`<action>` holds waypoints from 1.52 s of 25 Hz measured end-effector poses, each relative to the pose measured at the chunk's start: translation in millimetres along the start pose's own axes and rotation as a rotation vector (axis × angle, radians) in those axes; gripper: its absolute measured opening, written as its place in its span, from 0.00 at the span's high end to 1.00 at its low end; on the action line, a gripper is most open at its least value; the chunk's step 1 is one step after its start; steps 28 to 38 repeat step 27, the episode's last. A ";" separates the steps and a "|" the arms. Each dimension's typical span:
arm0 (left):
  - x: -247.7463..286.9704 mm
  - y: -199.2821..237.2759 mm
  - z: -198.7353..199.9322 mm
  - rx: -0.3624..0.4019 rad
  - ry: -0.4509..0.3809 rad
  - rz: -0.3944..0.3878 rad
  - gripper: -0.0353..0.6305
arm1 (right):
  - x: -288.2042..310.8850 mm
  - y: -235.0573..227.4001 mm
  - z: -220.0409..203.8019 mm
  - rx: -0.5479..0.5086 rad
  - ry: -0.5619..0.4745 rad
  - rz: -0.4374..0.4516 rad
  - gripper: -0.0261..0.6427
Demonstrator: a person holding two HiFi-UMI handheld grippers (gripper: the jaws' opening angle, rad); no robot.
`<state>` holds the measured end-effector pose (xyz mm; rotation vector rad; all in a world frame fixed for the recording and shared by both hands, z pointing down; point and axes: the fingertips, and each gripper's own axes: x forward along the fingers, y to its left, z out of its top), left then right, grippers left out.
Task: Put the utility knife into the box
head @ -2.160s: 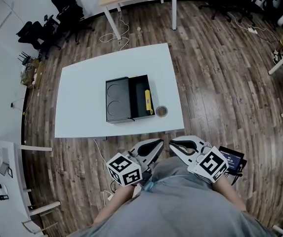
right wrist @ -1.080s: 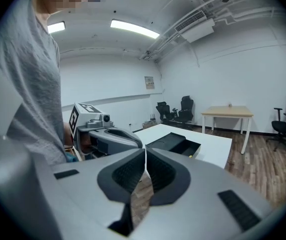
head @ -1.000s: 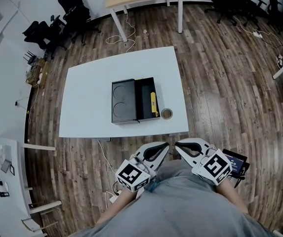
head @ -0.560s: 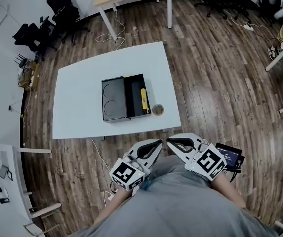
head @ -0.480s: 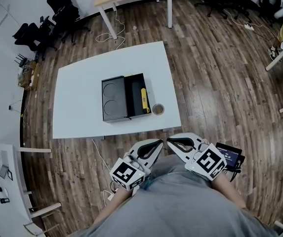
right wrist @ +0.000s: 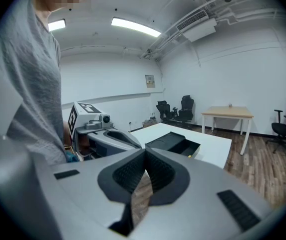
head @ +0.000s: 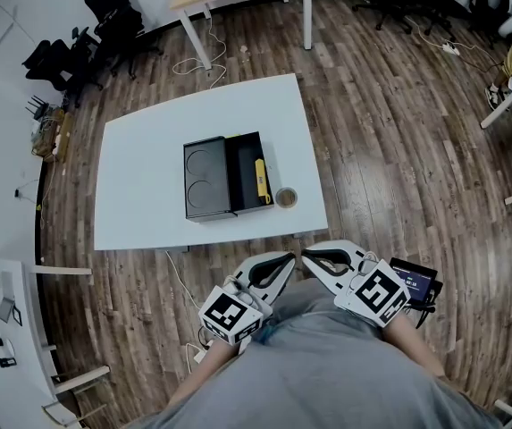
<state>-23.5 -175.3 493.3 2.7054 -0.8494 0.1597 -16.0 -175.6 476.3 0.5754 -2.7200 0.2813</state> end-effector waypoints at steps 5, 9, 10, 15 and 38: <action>0.4 1.2 1.4 -0.003 -0.001 0.005 0.92 | 0.9 0.0 -1.3 -0.021 0.000 0.002 0.92; 1.3 2.1 -1.9 -0.005 0.002 -0.001 0.92 | 0.9 -0.3 0.2 -0.013 0.009 0.002 0.92; 1.5 2.2 -2.5 -0.006 0.002 -0.001 0.92 | 1.0 -0.5 0.0 -0.010 0.009 0.001 0.92; 1.3 1.6 -3.3 -0.009 0.004 -0.003 0.92 | 1.7 -0.3 -1.0 -0.007 0.000 0.006 0.92; 1.4 5.2 -3.6 -0.004 0.008 -0.001 0.92 | 5.5 -0.2 -0.2 -0.016 0.001 0.015 0.92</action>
